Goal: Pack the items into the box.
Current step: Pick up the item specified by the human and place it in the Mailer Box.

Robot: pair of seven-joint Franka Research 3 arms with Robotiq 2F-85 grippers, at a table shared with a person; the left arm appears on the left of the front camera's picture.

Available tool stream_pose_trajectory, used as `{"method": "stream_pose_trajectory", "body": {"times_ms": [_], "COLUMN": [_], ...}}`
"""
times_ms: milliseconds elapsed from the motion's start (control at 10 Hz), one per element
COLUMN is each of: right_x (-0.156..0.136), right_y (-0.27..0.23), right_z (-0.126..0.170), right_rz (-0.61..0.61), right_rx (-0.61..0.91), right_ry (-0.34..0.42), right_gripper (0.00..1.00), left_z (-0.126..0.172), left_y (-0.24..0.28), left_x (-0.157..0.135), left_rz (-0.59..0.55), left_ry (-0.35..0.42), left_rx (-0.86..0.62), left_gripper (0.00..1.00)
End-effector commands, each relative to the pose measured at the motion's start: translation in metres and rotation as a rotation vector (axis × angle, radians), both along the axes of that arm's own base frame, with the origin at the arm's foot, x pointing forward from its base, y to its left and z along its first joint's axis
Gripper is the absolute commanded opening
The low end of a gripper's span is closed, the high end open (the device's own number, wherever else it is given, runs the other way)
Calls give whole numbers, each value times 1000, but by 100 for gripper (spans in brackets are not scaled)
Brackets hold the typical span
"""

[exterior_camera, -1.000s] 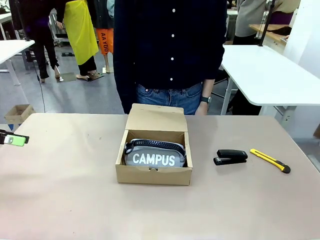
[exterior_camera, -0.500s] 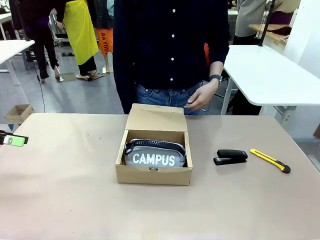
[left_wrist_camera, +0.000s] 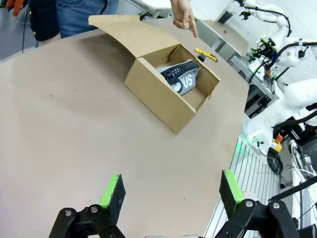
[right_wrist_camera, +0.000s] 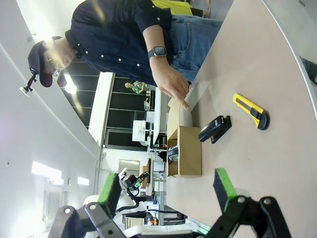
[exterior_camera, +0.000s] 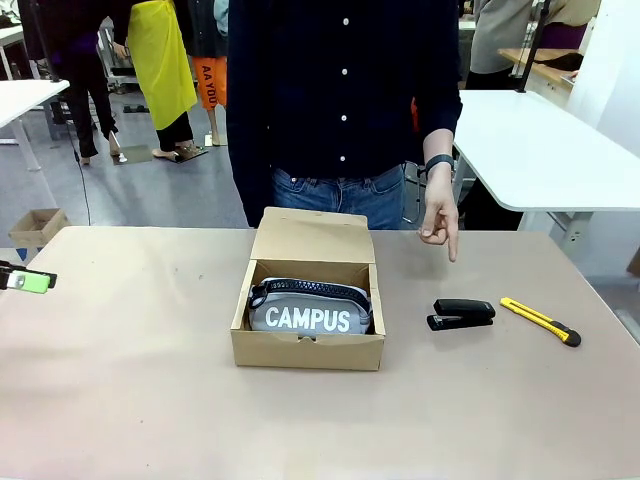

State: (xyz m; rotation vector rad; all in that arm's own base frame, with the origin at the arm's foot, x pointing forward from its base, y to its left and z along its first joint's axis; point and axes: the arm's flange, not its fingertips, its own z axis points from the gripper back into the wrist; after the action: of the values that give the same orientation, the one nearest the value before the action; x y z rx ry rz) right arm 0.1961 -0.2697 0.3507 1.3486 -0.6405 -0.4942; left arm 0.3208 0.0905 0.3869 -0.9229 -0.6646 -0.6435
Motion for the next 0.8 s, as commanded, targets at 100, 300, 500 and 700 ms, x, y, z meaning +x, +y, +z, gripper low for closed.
{"method": "stream_pose_trajectory", "body": {"times_ms": [100,300,500,700], "right_x": [2,2,2,0], "right_y": [1,1,1,0], "right_z": [1,1,1,0], "right_rz": [-8,-8,-8,0], "right_rx": [-6,-6,-6,0], "right_ry": [-36,-36,-36,0], "right_gripper": [100,100,100,100], "left_z": [1,1,1,1], "left_y": [-3,-3,-3,-3], "left_x": [-1,-1,-1,-1], "left_rz": [14,14,14,14], "left_ry": [-4,-4,-4,-4], "left_rx": [-15,-15,-15,-15], "left_gripper": [100,100,100,100]}}
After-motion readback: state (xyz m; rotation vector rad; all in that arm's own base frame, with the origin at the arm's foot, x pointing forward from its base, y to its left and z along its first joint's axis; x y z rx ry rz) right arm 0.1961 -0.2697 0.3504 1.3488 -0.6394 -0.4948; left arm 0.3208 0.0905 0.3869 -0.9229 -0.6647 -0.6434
